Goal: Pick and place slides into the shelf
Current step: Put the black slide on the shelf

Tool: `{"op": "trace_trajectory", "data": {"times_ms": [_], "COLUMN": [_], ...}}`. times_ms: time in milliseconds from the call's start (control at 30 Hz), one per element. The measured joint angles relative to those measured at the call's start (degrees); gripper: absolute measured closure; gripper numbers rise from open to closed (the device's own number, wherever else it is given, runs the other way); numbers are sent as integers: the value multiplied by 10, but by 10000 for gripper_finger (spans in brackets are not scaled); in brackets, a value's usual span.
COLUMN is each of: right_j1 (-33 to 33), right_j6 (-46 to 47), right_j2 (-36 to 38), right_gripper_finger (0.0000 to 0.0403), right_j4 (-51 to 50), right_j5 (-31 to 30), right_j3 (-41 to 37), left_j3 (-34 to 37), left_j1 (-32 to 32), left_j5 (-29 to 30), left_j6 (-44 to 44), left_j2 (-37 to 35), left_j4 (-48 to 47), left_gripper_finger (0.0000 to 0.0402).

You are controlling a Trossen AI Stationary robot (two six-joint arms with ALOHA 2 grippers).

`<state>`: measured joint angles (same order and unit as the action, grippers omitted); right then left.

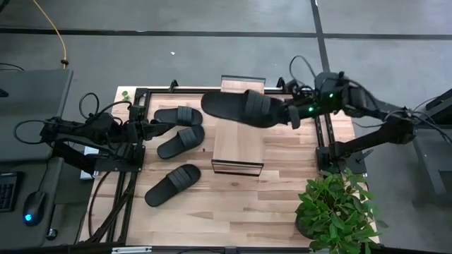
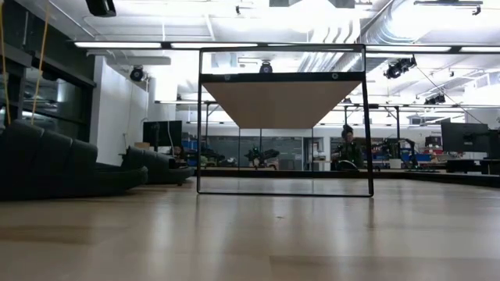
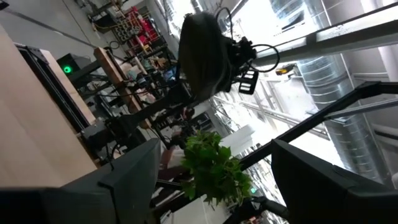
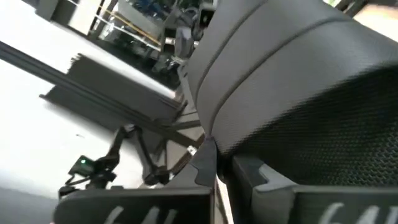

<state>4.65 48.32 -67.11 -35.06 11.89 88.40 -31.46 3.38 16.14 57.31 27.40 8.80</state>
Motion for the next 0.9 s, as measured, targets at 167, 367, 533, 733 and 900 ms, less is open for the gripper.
{"op": "trace_trajectory", "data": {"times_ms": [167,367,533,733,900], "right_j1": [11,11,11,11,11], "right_j6": [-2,41,57,72,101], "right_j2": [-4,-6,-8,-7,-6], "right_gripper_finger": [394,392,392,391,391], "right_j4": [-24,-33,-30,25,119], "right_j5": [12,19,22,36,59], "right_j3": [23,-8,-38,-86,-153], "left_j3": [0,0,0,0,0], "left_j1": [0,0,0,0,0], "left_j5": [1,1,1,1,1], "left_j6": [0,0,0,0,0], "left_j2": [0,0,0,0,0], "left_j4": [1,0,0,0,1], "left_gripper_finger": [117,117,117,117,117]}}
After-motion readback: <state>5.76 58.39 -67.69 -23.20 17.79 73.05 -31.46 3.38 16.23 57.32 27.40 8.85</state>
